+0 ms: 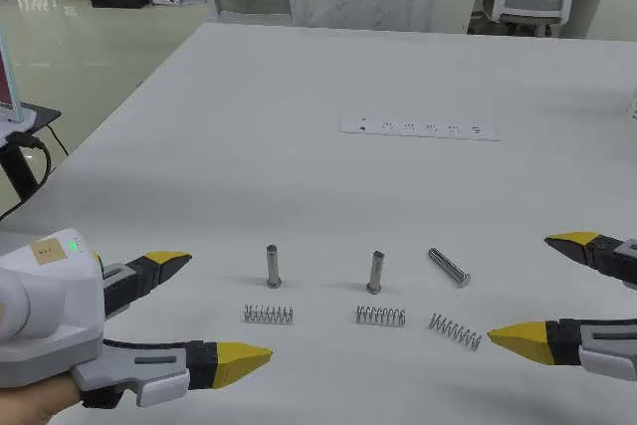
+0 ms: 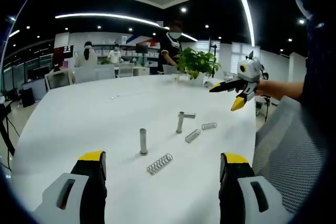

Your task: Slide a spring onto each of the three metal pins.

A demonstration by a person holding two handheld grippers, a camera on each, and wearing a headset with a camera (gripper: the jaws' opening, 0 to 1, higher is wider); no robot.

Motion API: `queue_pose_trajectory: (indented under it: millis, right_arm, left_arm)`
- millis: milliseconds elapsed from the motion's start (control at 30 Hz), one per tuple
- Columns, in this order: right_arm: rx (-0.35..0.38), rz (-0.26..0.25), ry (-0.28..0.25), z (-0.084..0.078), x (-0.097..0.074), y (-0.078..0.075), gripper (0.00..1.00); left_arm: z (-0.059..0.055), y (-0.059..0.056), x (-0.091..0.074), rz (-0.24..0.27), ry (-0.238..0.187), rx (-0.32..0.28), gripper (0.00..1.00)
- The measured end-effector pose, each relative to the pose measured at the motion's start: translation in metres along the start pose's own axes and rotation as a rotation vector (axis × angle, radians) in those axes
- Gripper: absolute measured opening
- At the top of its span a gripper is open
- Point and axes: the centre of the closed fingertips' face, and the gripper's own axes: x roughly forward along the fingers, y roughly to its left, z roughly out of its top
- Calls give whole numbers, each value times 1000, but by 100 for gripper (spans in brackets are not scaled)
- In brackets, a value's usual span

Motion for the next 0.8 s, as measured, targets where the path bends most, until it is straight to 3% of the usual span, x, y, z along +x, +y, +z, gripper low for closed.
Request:
queue_pose_trajectory:
  millis: [800]
  right_arm:
    - [-11, 17, 23, -5, 4, -1, 81]
  left_arm:
    - [-2, -2, 2, 2, 9, -6, 86]
